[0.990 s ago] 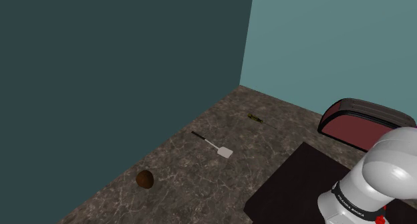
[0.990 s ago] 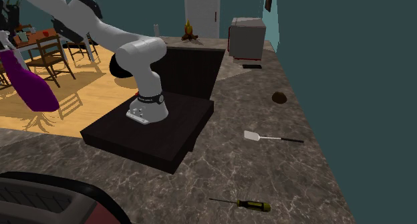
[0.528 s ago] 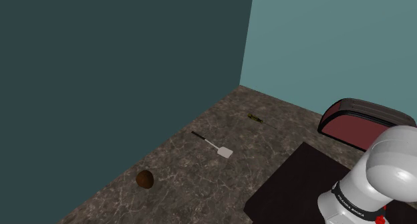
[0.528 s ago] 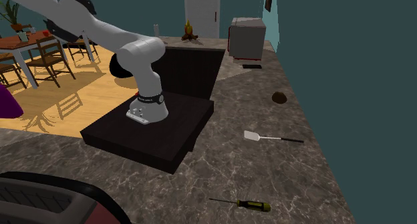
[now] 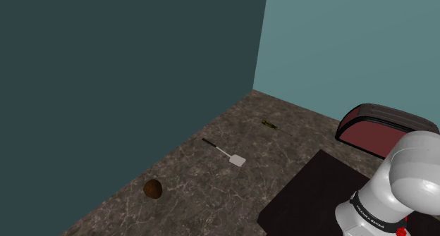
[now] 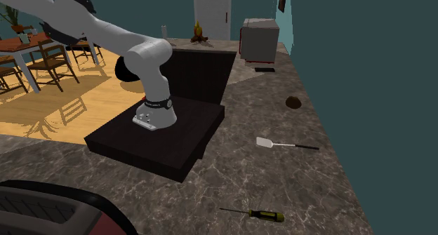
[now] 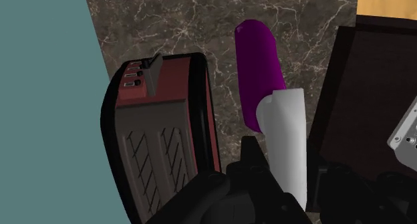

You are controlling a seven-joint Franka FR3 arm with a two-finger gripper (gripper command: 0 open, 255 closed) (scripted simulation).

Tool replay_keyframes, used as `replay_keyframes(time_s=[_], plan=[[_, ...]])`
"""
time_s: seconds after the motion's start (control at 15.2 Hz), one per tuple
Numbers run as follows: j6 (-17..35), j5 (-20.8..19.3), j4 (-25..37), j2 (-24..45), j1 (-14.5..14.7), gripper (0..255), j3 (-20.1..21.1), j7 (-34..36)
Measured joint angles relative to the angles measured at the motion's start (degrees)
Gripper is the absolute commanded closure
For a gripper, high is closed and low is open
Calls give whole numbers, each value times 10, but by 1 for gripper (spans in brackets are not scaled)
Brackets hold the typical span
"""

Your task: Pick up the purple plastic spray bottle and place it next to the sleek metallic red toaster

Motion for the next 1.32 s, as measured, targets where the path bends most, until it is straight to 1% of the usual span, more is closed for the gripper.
replay_keyframes(time_s=[0.59,1.32], plan=[[36,-22,-74,-48,-28,255,-19,12],[76,-54,-150,-100,-59,255,-50,21]])
